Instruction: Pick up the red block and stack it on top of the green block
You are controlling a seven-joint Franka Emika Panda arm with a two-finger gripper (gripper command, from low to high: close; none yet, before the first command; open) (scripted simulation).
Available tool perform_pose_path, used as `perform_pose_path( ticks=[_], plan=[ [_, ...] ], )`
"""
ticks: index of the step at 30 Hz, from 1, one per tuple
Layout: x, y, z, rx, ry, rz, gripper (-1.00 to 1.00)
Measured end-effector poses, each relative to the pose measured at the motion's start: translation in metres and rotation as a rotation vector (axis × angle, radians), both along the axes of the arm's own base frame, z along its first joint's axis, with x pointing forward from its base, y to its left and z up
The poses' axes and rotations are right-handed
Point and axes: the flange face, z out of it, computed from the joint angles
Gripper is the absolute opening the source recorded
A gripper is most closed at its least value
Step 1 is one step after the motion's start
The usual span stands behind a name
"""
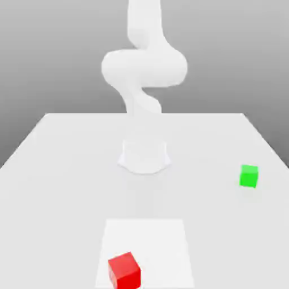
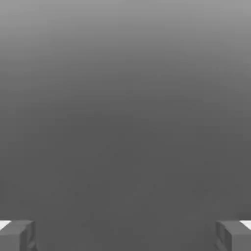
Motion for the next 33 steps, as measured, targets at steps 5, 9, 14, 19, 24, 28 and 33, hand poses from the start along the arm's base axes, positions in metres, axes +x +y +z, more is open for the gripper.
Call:
perform_pose_path(
  ticks=[5, 9, 14, 19, 24, 28, 33],
  plan=[
    [0.059, -0.008, -0.082, -0.009, 0.143, 0.095, 0.00],
    [0.093, -0.010, -0.153, -0.024, 0.251, 0.163, 0.00],
    [0.118, -0.013, -0.246, -0.054, 0.384, 0.241, 0.00],
    [0.126, -0.018, -0.339, -0.099, 0.515, 0.313, 0.00],
    [0.116, -0.027, -0.426, -0.160, 0.646, 0.380, 0.00],
    [0.109, -0.033, -0.486, -0.193, 0.703, 0.410, 0.00],
    [0.107, -0.034, -0.524, -0.194, 0.708, 0.412, -1.00]
  ],
)
